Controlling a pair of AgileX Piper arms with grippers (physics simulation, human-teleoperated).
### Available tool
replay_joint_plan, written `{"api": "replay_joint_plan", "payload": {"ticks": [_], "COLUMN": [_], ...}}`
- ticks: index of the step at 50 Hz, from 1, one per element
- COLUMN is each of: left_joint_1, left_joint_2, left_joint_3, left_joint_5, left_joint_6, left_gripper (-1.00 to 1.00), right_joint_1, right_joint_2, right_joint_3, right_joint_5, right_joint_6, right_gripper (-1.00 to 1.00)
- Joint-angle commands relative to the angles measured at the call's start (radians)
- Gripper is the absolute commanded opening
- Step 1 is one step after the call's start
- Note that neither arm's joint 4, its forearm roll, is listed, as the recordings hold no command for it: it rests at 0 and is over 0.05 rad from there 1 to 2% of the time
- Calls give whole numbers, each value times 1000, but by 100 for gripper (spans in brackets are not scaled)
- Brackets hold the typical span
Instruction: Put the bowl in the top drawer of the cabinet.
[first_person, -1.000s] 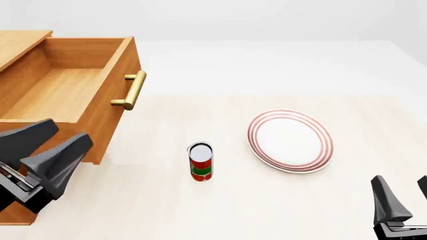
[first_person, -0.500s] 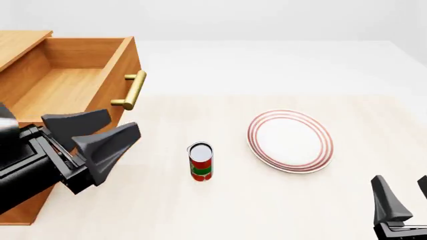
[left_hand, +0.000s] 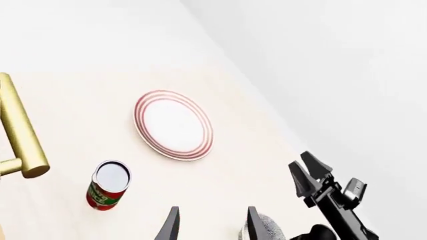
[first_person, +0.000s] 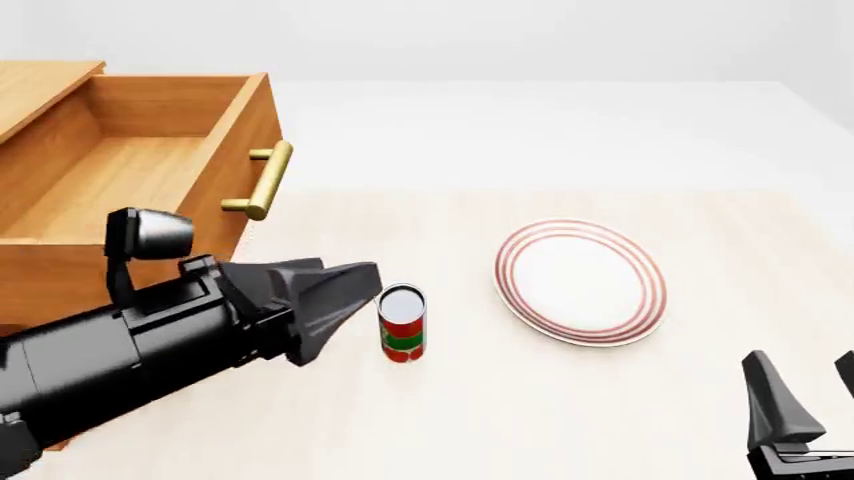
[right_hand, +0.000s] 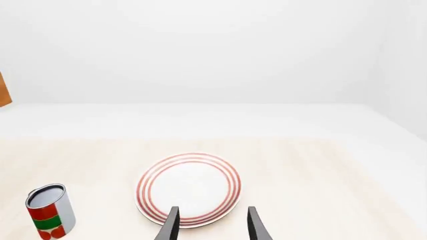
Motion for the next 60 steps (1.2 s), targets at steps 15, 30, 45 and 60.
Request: {"api": "replay_joint_plan", "payload": {"ticks": [15, 30, 45, 60], "left_joint_1": [-168, -230, -298, -320], "left_joint_2": [245, 324, 443, 503], "left_joint_3": [-22, -37, -67, -58], "left_joint_5": [-110, -126, -171, -229], "left_joint_6": [-194, -203, -238, -285], "left_gripper": [100, 100, 100, 100], "right_joint_1": [0, 0, 0, 0], "right_joint_2": [0, 0, 0, 0], "right_joint_3": [0, 0, 0, 0], "right_joint_5": [0, 0, 0, 0], "right_joint_6": [0, 0, 0, 0], "right_gripper": [100, 100, 100, 100]}}
